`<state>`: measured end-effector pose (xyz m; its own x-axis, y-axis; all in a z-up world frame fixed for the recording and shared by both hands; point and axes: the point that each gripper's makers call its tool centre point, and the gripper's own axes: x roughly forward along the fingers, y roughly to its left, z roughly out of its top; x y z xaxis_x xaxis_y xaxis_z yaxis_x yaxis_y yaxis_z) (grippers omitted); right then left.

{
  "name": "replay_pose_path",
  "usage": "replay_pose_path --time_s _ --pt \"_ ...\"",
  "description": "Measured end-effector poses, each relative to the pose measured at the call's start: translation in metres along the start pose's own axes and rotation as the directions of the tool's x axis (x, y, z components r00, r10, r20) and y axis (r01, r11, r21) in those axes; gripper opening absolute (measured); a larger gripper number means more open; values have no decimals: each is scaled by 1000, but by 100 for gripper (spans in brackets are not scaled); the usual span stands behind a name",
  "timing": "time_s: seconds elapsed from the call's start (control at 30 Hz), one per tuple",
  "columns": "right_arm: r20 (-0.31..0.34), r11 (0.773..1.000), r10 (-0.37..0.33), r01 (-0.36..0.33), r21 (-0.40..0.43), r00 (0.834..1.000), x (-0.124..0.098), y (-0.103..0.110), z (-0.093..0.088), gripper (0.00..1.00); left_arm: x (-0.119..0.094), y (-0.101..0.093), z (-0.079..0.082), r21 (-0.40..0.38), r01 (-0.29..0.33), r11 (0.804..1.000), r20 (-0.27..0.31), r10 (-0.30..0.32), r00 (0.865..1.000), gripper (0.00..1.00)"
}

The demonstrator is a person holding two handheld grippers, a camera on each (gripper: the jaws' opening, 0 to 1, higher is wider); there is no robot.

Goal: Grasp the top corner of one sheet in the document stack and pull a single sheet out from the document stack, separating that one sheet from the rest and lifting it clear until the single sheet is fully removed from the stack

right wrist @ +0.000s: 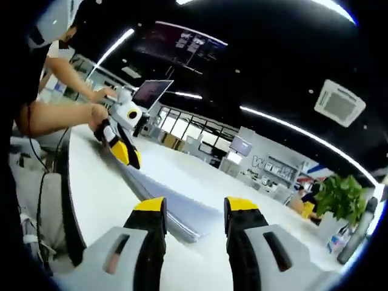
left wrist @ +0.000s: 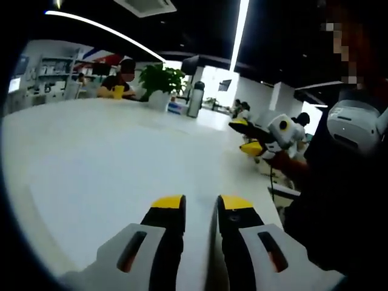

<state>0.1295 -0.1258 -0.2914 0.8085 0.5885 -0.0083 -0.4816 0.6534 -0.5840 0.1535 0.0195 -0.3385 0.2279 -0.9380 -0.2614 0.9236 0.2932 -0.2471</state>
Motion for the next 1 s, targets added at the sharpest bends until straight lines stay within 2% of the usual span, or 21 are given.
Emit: replay_pose_path --time_s 0.13,0.23,0.53,0.77,1.0 --pt "-47 980 7 -16 -200 999 10 6 1 38 1 0 0 6 -1 1000 -3 1 1000 22" --pt "-61 958 16 -33 -283 998 17 11 2 37 0 0 0 3 2 1000 5 -2 1000 22" --pt "-98 928 44 -77 -363 994 35 18 -1 36 1 1 -1 9 6 1000 5 -6 1000 22" --pt "-151 883 54 -118 -454 987 52 23 -9 33 2 0 -3 34 -3 999 1 3 1000 22" --pt "-172 867 72 -147 -477 983 65 29 -15 28 3 -2 -4 55 -2 998 1 2 1000 22"
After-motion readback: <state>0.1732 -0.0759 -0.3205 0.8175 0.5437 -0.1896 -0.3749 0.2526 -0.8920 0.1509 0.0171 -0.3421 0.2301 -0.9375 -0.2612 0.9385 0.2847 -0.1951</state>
